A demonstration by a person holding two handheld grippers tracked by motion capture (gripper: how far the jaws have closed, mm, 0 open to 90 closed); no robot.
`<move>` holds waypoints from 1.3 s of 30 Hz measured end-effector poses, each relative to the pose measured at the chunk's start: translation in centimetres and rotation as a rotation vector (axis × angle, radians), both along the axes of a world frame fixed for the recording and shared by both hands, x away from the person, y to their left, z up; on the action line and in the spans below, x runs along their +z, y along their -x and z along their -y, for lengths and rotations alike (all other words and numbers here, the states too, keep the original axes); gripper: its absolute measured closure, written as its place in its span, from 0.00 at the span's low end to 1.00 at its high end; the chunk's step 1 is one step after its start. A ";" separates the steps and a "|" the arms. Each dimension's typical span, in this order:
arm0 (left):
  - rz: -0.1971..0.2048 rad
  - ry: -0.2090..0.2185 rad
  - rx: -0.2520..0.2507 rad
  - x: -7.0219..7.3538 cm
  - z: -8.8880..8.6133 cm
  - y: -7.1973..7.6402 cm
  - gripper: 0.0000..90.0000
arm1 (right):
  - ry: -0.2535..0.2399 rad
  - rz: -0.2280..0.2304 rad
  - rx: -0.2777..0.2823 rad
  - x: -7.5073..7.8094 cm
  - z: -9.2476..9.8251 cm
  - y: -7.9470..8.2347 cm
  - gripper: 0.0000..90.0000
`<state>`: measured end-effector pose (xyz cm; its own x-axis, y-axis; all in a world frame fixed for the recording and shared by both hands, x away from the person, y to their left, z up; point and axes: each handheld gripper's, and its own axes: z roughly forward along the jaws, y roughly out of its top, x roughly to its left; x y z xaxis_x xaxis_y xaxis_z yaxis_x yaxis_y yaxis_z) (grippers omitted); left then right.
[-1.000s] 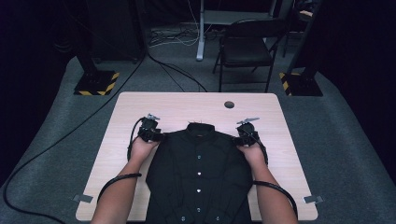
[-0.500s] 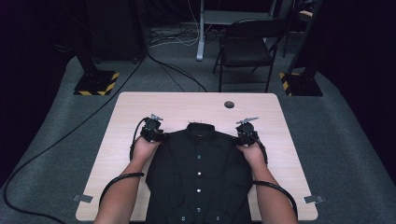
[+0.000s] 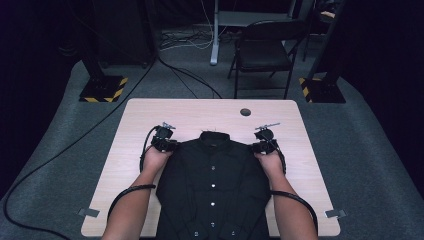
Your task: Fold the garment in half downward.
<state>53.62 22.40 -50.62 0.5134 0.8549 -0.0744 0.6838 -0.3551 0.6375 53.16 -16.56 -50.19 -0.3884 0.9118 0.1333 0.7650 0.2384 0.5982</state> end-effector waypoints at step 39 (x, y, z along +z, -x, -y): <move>0.143 0.029 -0.023 4.6 0.3 1.7 0.95 | 0.039 0.185 0.021 4.8 -1.8 2.0 1.00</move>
<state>51.92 22.05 -45.98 0.5403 0.8411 -0.0234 0.5767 -0.3499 0.7382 51.12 -14.76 -45.36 -0.4223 0.9062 0.0230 0.6377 0.2789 0.7180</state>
